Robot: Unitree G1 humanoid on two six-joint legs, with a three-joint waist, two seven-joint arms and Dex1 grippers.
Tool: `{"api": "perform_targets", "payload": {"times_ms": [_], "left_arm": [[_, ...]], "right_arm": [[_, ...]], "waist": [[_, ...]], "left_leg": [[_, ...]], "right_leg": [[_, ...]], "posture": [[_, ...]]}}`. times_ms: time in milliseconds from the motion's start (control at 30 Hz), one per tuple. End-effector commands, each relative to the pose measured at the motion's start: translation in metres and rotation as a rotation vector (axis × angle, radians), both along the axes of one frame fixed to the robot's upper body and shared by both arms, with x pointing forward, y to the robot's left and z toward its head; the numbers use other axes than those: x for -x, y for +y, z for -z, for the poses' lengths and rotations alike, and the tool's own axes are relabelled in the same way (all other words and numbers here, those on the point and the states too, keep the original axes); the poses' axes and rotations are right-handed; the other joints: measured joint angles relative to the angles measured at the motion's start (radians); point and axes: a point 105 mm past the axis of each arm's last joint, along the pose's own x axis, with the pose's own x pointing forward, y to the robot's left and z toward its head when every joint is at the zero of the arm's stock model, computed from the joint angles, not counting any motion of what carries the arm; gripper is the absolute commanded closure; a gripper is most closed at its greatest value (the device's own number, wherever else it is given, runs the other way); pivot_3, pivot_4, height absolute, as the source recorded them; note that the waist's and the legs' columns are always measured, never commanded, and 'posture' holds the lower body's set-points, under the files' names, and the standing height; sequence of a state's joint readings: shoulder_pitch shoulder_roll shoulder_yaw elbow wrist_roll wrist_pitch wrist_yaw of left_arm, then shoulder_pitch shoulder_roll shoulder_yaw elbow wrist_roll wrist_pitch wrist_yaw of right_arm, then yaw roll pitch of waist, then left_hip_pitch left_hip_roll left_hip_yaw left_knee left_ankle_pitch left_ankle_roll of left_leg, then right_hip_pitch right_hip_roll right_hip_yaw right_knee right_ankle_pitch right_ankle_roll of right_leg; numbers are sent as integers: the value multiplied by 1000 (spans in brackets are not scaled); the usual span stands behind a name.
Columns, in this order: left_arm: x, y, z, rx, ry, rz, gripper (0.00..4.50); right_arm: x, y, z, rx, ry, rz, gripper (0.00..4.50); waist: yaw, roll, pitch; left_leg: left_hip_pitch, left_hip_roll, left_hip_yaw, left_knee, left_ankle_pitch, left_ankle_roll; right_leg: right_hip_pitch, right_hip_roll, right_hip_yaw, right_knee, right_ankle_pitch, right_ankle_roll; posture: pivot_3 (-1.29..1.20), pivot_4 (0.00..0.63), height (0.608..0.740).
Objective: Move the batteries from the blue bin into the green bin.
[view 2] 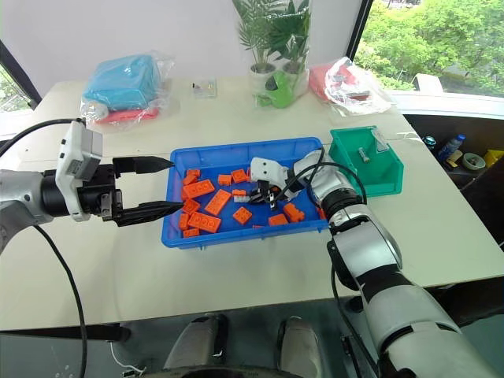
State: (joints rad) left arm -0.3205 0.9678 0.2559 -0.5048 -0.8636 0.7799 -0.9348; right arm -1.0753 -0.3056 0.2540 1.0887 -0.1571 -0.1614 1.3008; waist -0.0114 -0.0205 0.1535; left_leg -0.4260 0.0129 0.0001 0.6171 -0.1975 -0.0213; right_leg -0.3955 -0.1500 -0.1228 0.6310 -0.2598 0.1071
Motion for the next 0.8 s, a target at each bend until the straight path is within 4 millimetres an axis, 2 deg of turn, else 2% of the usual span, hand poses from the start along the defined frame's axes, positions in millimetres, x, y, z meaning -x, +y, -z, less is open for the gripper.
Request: {"api": "perform_targets", "payload": {"times_ms": [33,167,267,367,467,533,600,667,800], "left_arm": [[4,-1,-3,13,-15,15,0],[6,-3,1,21,3,23,0],[5,-4,3,26,11,33,0],[3,-6,4,28,14,45,0],[-1,-5,2,29,9,51,0],[-3,-6,1,30,6,56,0],[-5,-8,0,34,2,66,0],[-6,-10,0,36,-1,73,0],[-6,-12,0,42,-5,72,0]], "right_arm": [[-6,-14,-73,-218,-90,109,4452],[9,-59,-120,-337,-117,332,4452],[11,-108,-137,-339,-186,569,4452],[13,-154,-131,-281,-225,782,4452],[17,-178,-116,-237,-219,888,4452],[17,-186,-107,-220,-207,932,4452],[12,-197,-100,-210,-210,1013,3418],[7,-205,-97,-212,-214,1069,2566],[-3,-210,-106,-228,-274,1105,475]], "waist": [[1,0,0],[6,0,0],[16,-1,0],[24,-1,-1],[24,-1,-1],[24,0,0],[22,2,1],[21,1,0],[22,1,1]], "left_leg": [[0,0,0,0,0,0],[0,1,-2,0,0,0],[0,1,-1,-1,-2,-3],[1,1,1,-1,-2,-3],[1,1,2,-1,-2,-3],[0,1,2,-1,-2,-3],[0,1,3,-1,-1,-2],[0,1,4,-1,0,0],[0,1,4,-1,0,0]], "right_leg": [[1,0,0,0,0,0],[3,0,0,-1,0,0],[2,-1,-1,-3,0,-1],[1,-1,-1,-5,-2,-3],[1,-1,-1,-6,-2,-3],[3,-1,-1,-6,-1,-4],[3,-1,0,-6,0,-5],[3,-1,0,-5,0,-4],[3,-1,0,-5,1,-3]], "posture": [[0,150,661],[0,150,661],[0,150,661],[0,150,661],[0,150,661],[0,150,661],[0,150,661],[0,150,661],[0,150,661]]}}
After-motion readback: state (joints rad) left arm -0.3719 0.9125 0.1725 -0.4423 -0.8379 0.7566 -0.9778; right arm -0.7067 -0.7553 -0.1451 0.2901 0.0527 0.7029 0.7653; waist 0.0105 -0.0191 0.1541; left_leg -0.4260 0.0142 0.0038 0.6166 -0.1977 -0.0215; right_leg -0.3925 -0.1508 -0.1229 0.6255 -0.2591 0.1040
